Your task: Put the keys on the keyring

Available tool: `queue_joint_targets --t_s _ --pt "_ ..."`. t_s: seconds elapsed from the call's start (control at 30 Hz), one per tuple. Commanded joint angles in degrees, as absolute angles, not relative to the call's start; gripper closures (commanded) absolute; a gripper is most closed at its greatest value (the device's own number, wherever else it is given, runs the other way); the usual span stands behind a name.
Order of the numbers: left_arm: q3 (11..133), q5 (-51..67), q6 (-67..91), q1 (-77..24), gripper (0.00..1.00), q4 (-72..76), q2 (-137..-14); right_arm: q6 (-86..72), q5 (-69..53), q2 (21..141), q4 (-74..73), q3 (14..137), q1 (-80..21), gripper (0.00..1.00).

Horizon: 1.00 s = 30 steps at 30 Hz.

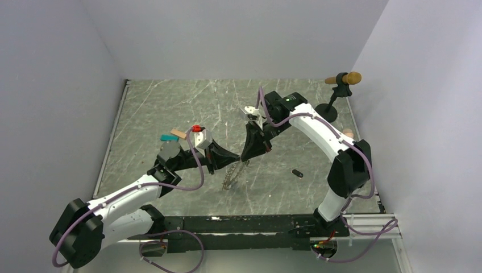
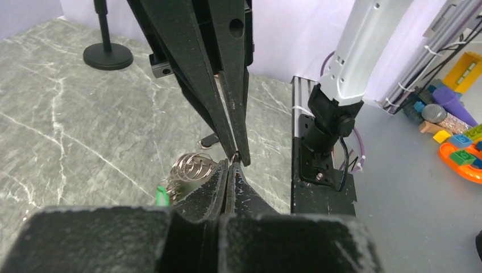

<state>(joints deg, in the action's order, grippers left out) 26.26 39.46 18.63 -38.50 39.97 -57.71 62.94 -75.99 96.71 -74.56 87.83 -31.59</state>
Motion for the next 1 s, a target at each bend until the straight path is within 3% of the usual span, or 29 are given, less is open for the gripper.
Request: queue_joint_targets --t_s 0.0,0.03,0.1,0.43,0.67,0.97 --pt "26.6 44.0 16.7 -38.3 1.0 46.7 -58.7 75.2 -81.6 98.5 -85.4 91.0 -33.2 0.73" --pt "26.5 44.4 16.6 -38.3 1.0 46.9 -58.8 75.5 -81.2 98.6 -85.6 91.2 -33.5 0.62" --pt "26.5 45.3 16.1 -38.1 1.0 46.9 -58.6 75.8 -80.3 98.1 -85.7 91.4 -33.5 0.55" --pt "23.1 52.3 4.4 -38.0 1.0 46.5 -52.7 72.7 -72.1 93.6 -81.2 89.5 -33.3 0.52" --pt "25.1 56.3 -6.0 -38.0 1.0 37.0 -48.6 69.3 -68.8 89.6 -77.0 87.4 -31.8 0.47" --pt "25.9 60.1 -3.6 -38.0 1.0 40.6 -48.8 70.6 -68.5 88.1 -77.7 86.8 -30.7 0.46"
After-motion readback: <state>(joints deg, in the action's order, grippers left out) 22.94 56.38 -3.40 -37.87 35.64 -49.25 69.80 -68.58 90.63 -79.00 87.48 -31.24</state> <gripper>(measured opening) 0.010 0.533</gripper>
